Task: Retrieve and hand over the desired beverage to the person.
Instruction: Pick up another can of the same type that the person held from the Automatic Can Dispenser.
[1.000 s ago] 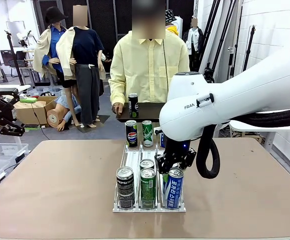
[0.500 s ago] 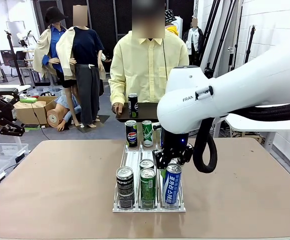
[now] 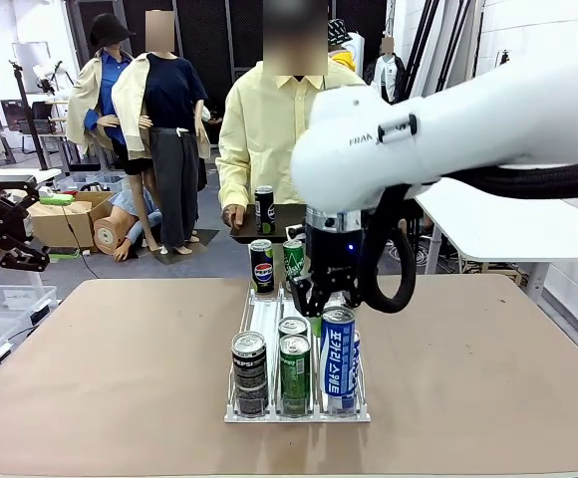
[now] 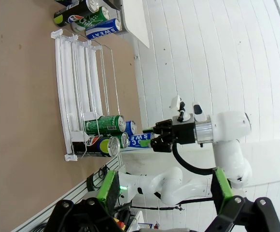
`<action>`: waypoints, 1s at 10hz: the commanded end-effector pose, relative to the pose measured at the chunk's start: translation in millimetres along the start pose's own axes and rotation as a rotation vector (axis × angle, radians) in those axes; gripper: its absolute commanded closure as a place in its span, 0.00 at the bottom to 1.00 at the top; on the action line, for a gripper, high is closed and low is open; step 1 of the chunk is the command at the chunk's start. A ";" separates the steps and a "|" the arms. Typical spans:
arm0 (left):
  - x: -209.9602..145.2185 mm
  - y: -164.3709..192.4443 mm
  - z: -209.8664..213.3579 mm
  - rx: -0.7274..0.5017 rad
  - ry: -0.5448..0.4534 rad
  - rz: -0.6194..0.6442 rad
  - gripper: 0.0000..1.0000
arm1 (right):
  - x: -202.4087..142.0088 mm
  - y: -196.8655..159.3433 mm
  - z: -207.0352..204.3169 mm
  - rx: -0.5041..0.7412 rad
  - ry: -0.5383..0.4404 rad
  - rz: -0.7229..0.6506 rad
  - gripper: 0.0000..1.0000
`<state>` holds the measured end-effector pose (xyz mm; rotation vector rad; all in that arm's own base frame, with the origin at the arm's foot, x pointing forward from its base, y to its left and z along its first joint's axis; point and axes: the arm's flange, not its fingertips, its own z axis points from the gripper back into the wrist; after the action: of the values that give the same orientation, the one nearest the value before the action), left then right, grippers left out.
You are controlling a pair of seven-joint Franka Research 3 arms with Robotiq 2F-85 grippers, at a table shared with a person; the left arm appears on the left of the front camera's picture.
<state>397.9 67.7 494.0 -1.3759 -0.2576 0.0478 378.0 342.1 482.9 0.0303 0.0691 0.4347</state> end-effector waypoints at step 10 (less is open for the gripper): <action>-1.7 -2.0 1.0 -0.009 -0.007 -0.004 0.00 | -19.2 -7.6 109.9 -0.107 -0.053 -0.032 1.00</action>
<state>397.9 67.8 494.0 -1.3758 -0.2578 0.0481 370.4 345.7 587.7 -0.0398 0.0050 0.4479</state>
